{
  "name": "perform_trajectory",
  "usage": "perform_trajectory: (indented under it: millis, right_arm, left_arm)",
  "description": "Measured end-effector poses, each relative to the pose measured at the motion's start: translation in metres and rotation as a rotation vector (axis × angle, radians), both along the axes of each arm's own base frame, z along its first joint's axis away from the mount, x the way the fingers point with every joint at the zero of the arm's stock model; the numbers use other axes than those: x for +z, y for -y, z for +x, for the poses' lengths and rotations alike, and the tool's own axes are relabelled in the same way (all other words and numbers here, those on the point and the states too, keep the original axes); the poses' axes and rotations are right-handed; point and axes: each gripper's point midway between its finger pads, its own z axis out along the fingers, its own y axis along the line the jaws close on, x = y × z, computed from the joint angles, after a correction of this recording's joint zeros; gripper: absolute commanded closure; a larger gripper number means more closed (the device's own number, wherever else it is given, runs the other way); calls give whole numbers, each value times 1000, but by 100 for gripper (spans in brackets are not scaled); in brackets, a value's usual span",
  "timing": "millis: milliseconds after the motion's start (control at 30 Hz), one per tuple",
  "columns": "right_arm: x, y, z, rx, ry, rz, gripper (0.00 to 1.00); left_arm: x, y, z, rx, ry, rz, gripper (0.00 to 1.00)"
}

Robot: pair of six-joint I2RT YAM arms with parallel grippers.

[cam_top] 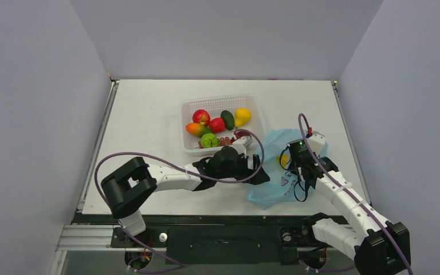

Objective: Take the fake fruits out of the plastic bag
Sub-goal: Adjust the plastic bag at the center of the board.

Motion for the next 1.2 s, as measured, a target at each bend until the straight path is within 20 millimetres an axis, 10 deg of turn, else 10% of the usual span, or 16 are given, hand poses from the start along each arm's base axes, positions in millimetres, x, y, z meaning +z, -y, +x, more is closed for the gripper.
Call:
perform_trajectory:
  millis: [233,667,800,967,1067,1200]
  right_arm:
    - [10,-34,4,159,87,159,100]
    - [44,-48,-4,237,209,264,100]
    - [40,-48,-9,238,186,266,68]
    - [44,-28,-19,144,107,192,36]
    - [59,-9,-20,58,81,108,34]
    - [71,10,-22,-3,59,7,43]
  left_arm:
    - [50,-29,32,62,101,-57,12]
    - [-18,-66,49,162,50,148,10]
    - [-35,-48,54,111,44,162,15]
    - [-54,-23,61,72,21,157,50]
    - [-50,-18,61,61,25,144,94]
    - [-40,-17,63,61,65,152,100]
